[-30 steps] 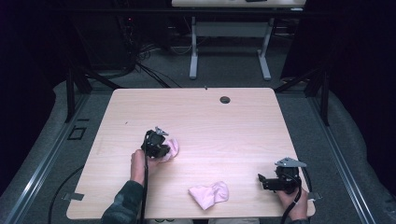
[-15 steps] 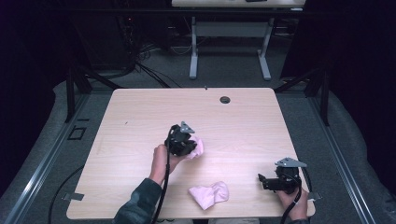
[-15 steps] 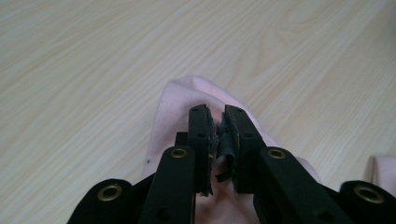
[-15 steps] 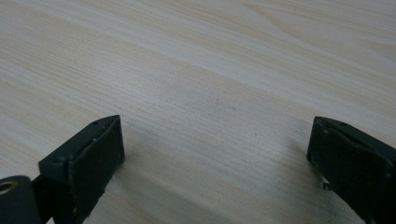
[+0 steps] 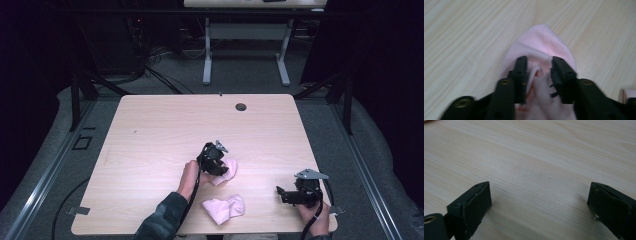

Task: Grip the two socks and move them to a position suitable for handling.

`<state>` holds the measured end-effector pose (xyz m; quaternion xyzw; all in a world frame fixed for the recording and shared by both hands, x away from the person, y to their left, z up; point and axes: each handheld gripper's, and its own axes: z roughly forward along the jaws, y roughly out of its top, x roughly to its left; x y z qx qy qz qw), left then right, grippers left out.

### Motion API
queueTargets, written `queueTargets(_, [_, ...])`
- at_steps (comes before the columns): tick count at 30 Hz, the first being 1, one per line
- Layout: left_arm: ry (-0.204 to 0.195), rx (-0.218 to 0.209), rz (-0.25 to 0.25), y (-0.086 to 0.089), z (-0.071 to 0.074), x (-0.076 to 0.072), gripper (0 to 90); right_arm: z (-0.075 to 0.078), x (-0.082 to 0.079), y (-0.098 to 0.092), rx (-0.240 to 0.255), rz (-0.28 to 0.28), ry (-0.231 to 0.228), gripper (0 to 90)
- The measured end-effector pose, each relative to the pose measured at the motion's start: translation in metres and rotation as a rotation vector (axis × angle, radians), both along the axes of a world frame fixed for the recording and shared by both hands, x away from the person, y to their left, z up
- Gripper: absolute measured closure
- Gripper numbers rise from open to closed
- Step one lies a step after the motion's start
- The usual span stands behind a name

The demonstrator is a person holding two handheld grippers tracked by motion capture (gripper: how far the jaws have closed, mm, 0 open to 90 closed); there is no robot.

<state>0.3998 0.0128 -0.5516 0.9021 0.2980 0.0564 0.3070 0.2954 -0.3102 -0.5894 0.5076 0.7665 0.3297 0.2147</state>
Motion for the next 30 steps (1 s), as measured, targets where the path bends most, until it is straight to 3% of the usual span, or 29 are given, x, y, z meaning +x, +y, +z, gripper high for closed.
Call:
queueTargets(1, [-0.009,-0.018,0.010,0.004,0.004,-0.001,48.4,0.000,0.000,0.000,0.003,0.003,0.000,7.0])
queueTargets(3, [-0.047,-0.057,0.036,0.020,0.019,-0.007,29.8,0.000,0.000,0.000,0.007,0.004,-0.002,7.8])
queueTargets(4, [-0.047,-0.057,0.036,0.020,0.019,-0.007,27.0,0.000,0.000,0.000,0.007,0.004,-0.002,7.8])
queueTargets(9, [-0.079,-0.101,0.091,0.057,0.036,-0.027,16.9,0.001,0.000,0.000,0.004,0.005,0.004,8.2])
queueTargets(13, [-0.069,-0.125,0.115,0.085,0.035,-0.053,16.5,0.002,0.001,0.000,0.004,0.005,0.018,9.4])
queueTargets(16, [-0.052,-0.136,0.128,0.099,0.027,-0.070,16.7,0.011,-0.001,0.003,0.092,0.044,0.034,15.7])
queueTargets(18, [-0.033,-0.149,0.131,0.107,0.022,-0.081,16.8,0.015,-0.002,0.006,0.102,0.052,0.026,17.5])
queueTargets(21, [-0.003,-0.168,0.123,0.112,0.013,-0.094,19.2,0.034,-0.007,0.025,0.126,0.122,0.009,21.9])
queueTargets(23, [0.028,-0.188,0.115,0.113,0.004,-0.103,22.8,0.045,-0.010,0.048,0.105,0.199,0.004,25.5])
queueTargets(25, [0.031,-0.179,0.104,0.112,0.001,-0.106,23.2,0.047,-0.011,0.053,0.103,0.213,0.002,26.3])
queueTargets(29, [0.055,-0.200,0.083,0.107,-0.007,-0.112,29.1,0.049,-0.011,0.089,0.054,0.317,0.033,33.0])
queueTargets(30, [0.058,-0.201,0.074,0.105,-0.008,-0.113,29.1,0.049,-0.011,0.089,0.054,0.317,0.033,33.0])
